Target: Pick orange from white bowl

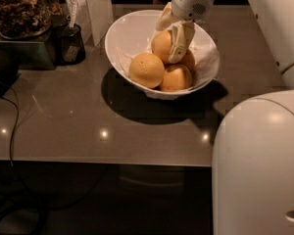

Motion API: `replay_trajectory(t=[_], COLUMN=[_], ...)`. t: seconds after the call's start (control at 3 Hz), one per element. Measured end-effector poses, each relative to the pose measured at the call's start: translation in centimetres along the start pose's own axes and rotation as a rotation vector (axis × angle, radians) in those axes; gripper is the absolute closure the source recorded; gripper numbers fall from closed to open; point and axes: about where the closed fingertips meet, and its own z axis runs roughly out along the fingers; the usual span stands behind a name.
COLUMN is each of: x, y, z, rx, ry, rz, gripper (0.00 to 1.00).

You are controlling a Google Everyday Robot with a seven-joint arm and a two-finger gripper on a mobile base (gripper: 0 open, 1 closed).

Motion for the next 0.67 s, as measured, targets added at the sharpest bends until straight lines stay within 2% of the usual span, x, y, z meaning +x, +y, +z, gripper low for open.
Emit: replay_trajectory(t=[0.67], x=[0.00], y=[0.00], z=[0.00], rx=[0.000], ry=[0.000], rz=[0.000], gripper=[0.78])
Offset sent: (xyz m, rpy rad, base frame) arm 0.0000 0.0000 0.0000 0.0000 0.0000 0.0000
